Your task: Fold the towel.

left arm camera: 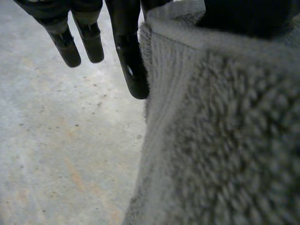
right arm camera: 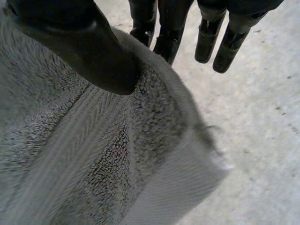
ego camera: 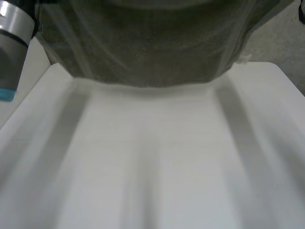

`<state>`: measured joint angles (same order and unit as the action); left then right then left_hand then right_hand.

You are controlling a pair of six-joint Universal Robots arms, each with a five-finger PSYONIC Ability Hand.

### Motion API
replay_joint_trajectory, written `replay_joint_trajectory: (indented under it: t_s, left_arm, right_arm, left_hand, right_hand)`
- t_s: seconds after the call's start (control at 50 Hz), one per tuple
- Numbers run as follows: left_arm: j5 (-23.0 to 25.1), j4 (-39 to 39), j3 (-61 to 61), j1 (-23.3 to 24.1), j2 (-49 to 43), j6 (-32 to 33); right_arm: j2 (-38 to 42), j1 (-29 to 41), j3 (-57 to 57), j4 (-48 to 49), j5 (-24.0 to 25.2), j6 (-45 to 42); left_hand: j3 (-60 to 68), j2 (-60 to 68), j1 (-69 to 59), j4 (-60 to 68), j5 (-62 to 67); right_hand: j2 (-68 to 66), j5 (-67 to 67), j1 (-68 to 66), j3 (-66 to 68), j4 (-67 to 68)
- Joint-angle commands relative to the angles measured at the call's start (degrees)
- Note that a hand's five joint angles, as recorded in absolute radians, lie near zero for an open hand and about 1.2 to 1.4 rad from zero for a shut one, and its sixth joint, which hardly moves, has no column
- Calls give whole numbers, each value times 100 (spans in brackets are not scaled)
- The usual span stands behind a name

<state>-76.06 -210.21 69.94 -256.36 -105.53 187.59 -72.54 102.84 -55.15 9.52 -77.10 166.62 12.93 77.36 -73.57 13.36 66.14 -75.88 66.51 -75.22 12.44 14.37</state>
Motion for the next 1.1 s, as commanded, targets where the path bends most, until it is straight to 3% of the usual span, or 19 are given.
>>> replay_joint_trajectory:
  t_s: [0.02,0.18,0.26,0.36,0.52,0.64,0.68,0.8,0.96,1.1]
  left_arm:
    - [293,-11,1186,-168,119,50]
    - [452,-20,2578,-335,498,58]
    - [680,-11,3289,-371,858,59]
    - [839,86,3913,-502,1333,67]
    - [1304,717,4520,-774,2483,59]
    - [1480,824,4511,-959,2590,59]
    - [1577,824,4476,-968,2485,59]
    - [1586,824,4335,-951,1931,120]
    - [1577,859,3562,-828,630,885]
    - [1515,1069,2430,-389,-783,1315]
  right_arm:
    - [-339,-289,-1250,6,344,-33]
    - [-603,-756,-3192,172,1592,-77]
    - [-753,-792,-3793,199,1769,-253]
    - [-1191,-914,-4679,94,1831,-1077]
    - [-2439,-1590,-4778,-538,2084,-984]
    - [-2572,-1934,-4487,-618,2428,-587]
    - [-2529,-1961,-4374,-618,2612,-482]
    - [-2238,-1882,-4206,-566,2569,-525]
    - [-999,-1618,-3512,-557,2332,-525]
    - [352,-1205,-2652,-548,1945,-543]
  left_hand:
    - [-293,264,-643,-336,386]
    - [-293,264,-643,-336,386]
    - [-293,264,-643,-336,386]
    - [-293,264,-643,-336,386]
    - [-293,264,-643,-336,386]
    - [-293,264,-643,-336,386]
    - [-293,264,-643,-336,386]
    - [-293,264,-643,-336,386]
    - [-293,264,-643,-336,386]
    - [-293,264,-643,-336,386]
  right_hand:
    - [-412,349,-478,-244,-437]
    - [-412,349,-478,-244,-437]
    - [-412,349,-478,-244,-437]
    - [-412,349,-478,-244,-437]
    - [-412,349,-478,-244,-437]
    - [-412,349,-478,-244,-437]
    - [-412,349,-478,-244,-437]
    - [-412,349,-478,-244,-437]
    - [-412,349,-478,-244,-437]
    - [-412,349,-478,-244,-437]
